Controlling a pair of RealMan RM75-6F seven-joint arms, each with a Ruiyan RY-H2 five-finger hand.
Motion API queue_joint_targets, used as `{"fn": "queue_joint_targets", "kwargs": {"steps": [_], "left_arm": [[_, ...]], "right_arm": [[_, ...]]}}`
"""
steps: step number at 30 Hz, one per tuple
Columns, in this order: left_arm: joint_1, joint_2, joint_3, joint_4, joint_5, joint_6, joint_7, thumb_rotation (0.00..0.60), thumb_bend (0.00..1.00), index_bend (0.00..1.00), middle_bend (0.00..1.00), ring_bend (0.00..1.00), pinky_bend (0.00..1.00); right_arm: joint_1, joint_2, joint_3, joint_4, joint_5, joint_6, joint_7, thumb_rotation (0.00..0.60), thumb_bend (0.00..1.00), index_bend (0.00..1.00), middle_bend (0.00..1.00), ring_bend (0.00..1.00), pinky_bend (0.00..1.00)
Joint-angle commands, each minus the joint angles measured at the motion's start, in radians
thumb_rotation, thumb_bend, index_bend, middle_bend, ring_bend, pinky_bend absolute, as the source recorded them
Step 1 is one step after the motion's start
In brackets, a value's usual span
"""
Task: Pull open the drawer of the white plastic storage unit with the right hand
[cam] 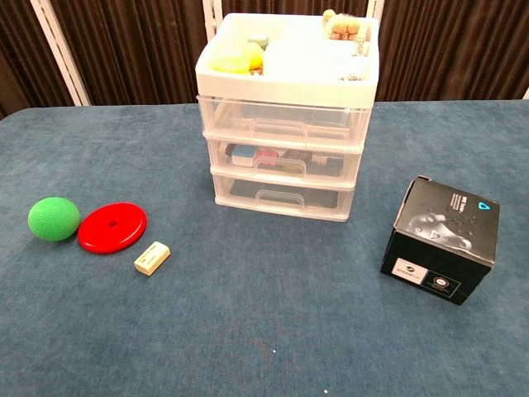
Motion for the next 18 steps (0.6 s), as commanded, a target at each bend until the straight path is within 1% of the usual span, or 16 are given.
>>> {"fn": "queue_joint_targets", "kwargs": {"steps": [1,18], "left_arm": [[0.000,0.000,0.000,0.000,0.001,0.000,0.001,0.600,0.00,0.04,0.00,0.00,0.07],[-0.003,-0.002,-0.001,0.006,0.000,-0.002,-0.007,0.600,0.00,0.04,0.00,0.00,0.07]], "right_arm": [[0.000,0.001,0.000,0.000,0.001,-0.001,0.001,0.600,0.19,0.00,0.00,0.00,0.10],[0.002,0.005,-0.003,-0.008,-0.011,-0.004,0.021,0.600,0.19,0.00,0.00,0.00,0.10]]}}
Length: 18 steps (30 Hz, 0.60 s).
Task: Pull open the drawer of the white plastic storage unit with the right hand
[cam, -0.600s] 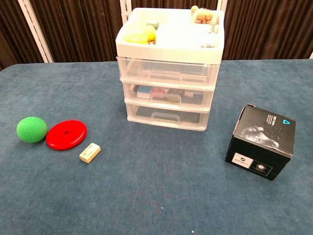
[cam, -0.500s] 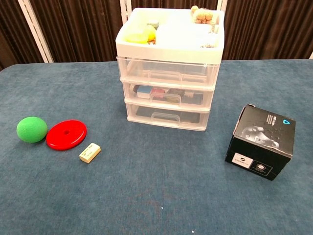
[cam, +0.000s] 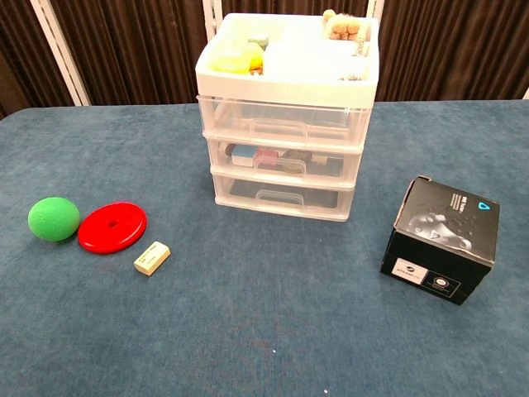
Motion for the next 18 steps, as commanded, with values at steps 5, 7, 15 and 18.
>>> {"fn": "queue_joint_targets", "kwargs": {"steps": [5,7,15,18], "left_arm": [[0.002,-0.001,0.002,-0.001,0.008,0.006,0.003,0.600,0.00,0.04,0.00,0.00,0.07],[0.004,-0.003,0.003,-0.001,0.010,0.011,0.008,0.600,0.00,0.04,0.00,0.00,0.07],[0.009,-0.006,0.000,0.001,0.004,0.021,0.010,0.600,0.00,0.04,0.00,0.00,0.07],[0.011,-0.007,-0.001,0.001,0.005,0.025,0.011,0.600,0.00,0.04,0.00,0.00,0.07]], "right_arm": [[0.004,0.006,-0.007,0.002,-0.032,-0.002,0.037,0.600,0.19,0.00,0.00,0.00,0.11],[0.005,0.011,-0.013,0.001,-0.053,-0.003,0.065,0.600,0.19,0.00,0.00,0.00,0.13],[0.041,0.001,-0.014,-0.008,-0.158,-0.008,0.279,0.600,0.29,0.00,0.69,0.67,0.84],[0.078,0.023,-0.019,-0.052,-0.140,-0.090,0.399,0.600,0.38,0.00,0.85,0.80,0.95]]}}
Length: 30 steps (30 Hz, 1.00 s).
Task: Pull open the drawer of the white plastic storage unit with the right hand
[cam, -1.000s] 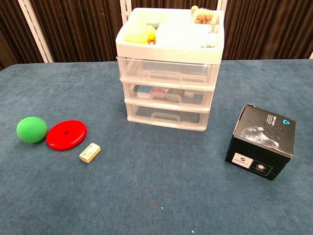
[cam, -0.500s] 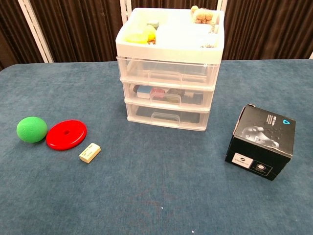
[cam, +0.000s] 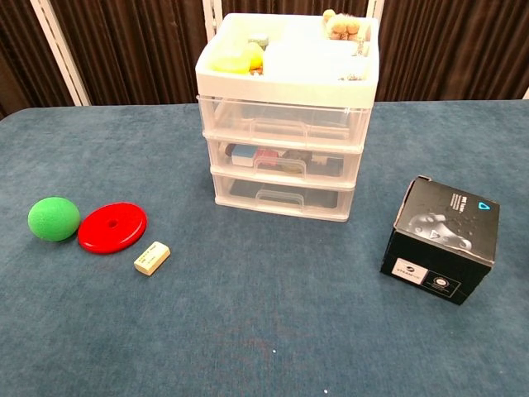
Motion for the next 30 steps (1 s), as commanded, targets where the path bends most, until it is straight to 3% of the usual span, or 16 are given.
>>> {"fn": "queue_joint_targets", "kwargs": {"steps": [1,6,11,18,30], "left_arm": [[0.001,-0.001,0.000,0.000,0.002,0.003,0.001,0.600,0.00,0.04,0.00,0.00,0.07],[0.002,-0.003,0.001,0.002,0.001,0.002,0.002,0.600,0.00,0.04,0.00,0.00,0.07],[0.003,-0.002,0.001,0.001,0.005,0.005,0.000,0.600,0.00,0.04,0.00,0.00,0.07],[0.002,0.003,0.002,0.001,0.004,0.001,-0.012,0.600,0.00,0.04,0.00,0.00,0.07],[0.001,0.010,0.001,-0.003,-0.001,-0.007,-0.026,0.600,0.00,0.04,0.00,0.00,0.07]], "right_arm": [[0.063,0.029,-0.007,-0.065,0.003,-0.120,0.180,0.600,0.42,0.00,0.88,0.83,0.97],[0.138,0.076,-0.009,-0.151,0.043,-0.271,0.257,0.600,0.68,0.00,0.97,0.90,1.00],[0.203,0.043,0.021,-0.209,0.132,-0.372,0.245,0.600,0.80,0.00,0.98,0.91,1.00],[0.269,-0.033,0.052,-0.277,0.281,-0.453,0.172,0.600,0.81,0.00,0.98,0.91,1.00],[0.372,-0.190,0.150,-0.340,0.547,-0.431,0.050,0.600,0.81,0.00,0.98,0.91,1.00]]}}
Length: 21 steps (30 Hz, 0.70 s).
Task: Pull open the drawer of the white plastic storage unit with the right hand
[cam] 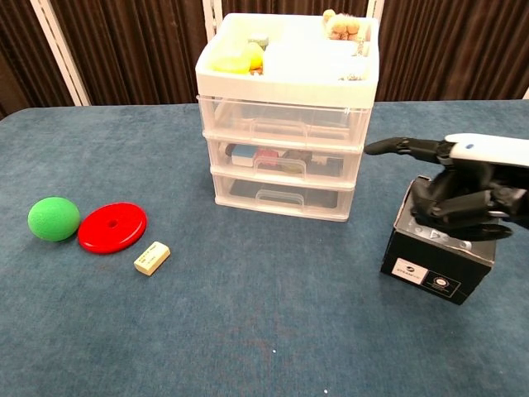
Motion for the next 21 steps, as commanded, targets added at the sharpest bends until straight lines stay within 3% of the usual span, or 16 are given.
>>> {"fn": "queue_joint_targets", "kwargs": {"steps": [1,8,21], "left_arm": [[0.000,0.001,0.001,0.000,0.003,0.001,-0.002,0.600,0.00,0.04,0.00,0.00,0.07],[0.002,0.004,0.001,0.000,0.004,0.003,-0.010,0.600,0.00,0.04,0.00,0.00,0.07],[0.001,0.008,-0.002,0.002,-0.002,0.000,-0.022,0.600,0.00,0.04,0.00,0.00,0.07]], "right_arm": [[0.049,-0.062,0.042,-0.013,0.099,0.015,-0.051,0.600,0.81,0.00,0.98,0.91,1.00],[0.124,-0.160,0.126,0.023,0.287,0.053,-0.083,0.600,0.81,0.00,0.98,0.91,1.00],[0.206,-0.274,0.183,0.066,0.449,0.096,-0.111,0.600,0.81,0.00,0.98,0.91,1.00]]}}
